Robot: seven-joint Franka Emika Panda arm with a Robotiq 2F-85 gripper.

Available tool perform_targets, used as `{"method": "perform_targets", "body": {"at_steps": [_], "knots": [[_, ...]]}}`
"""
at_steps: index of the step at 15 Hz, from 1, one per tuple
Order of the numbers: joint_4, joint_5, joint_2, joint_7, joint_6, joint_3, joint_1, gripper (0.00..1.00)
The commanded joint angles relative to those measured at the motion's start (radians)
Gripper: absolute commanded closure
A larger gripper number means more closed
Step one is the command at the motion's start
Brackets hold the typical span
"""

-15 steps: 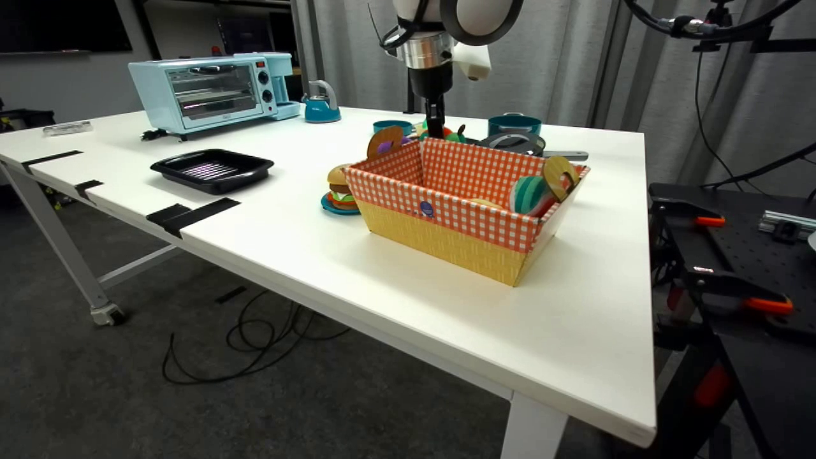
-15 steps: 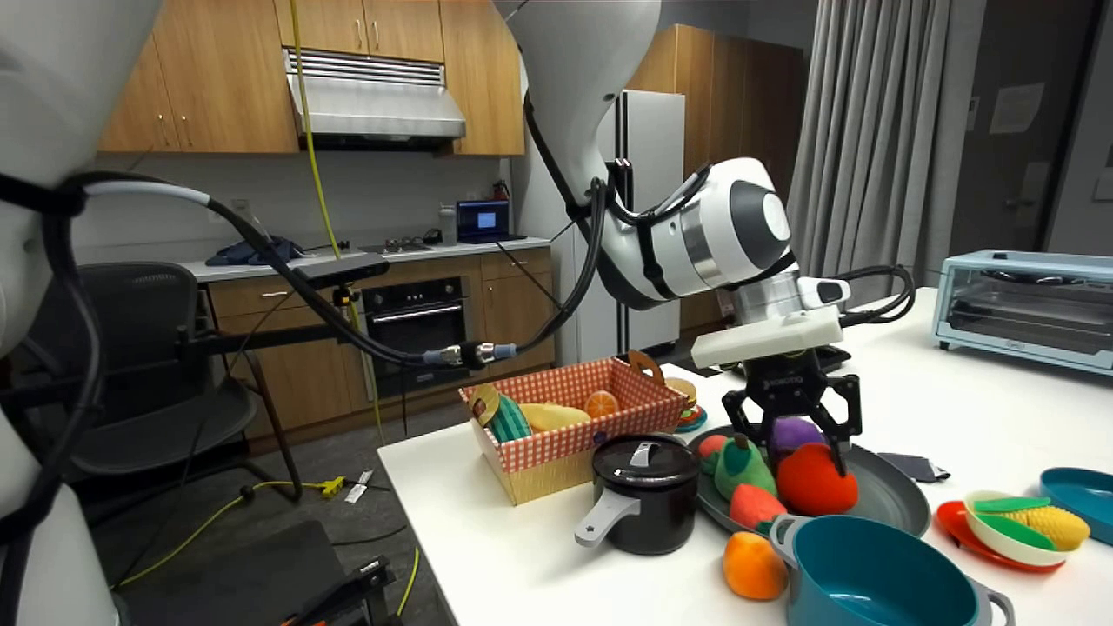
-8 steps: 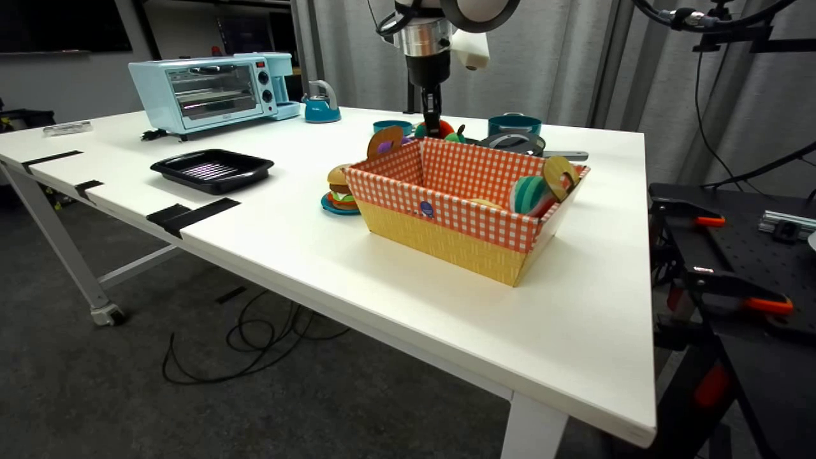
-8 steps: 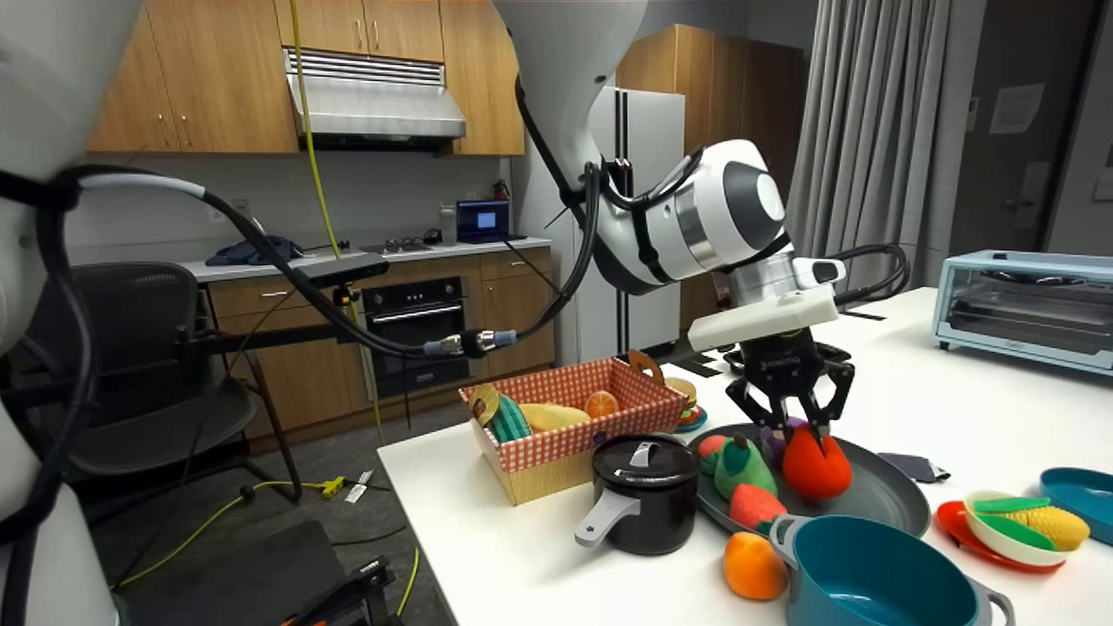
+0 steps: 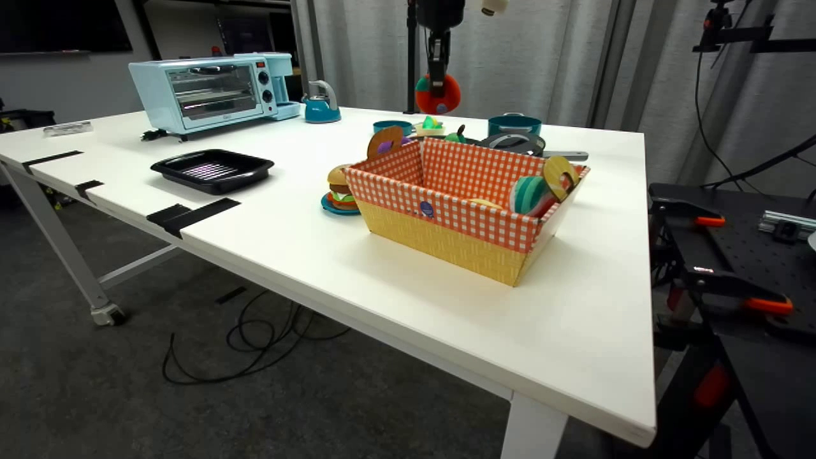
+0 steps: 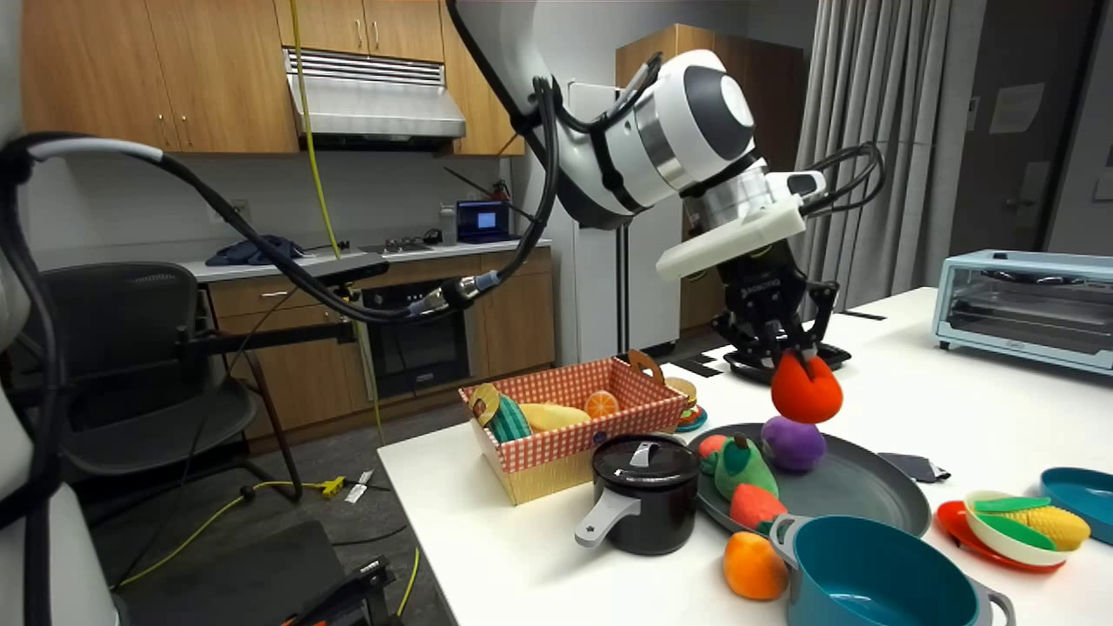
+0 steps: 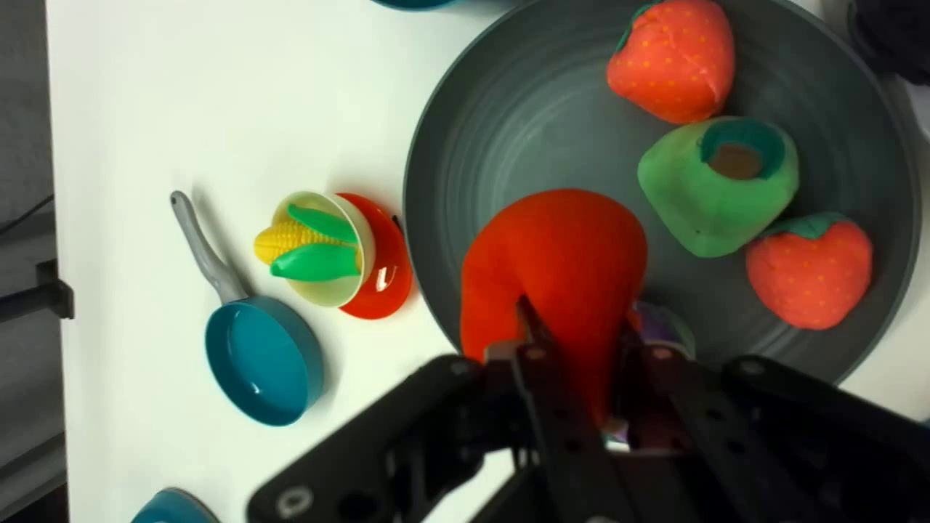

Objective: Pick up the apple plush toy and put it in the pot

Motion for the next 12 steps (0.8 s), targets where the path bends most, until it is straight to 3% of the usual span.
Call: {"method": "perform_targets", "body": {"at_steps": [1, 12], "knots": [[-0.109, -0.067, -0.133, 0.108, -0.012, -0.011, 0.003, 0.95], [-0.287, -0.057, -0.236, 0.305, 0.005, -0.033, -0.098, 0.95]]}}
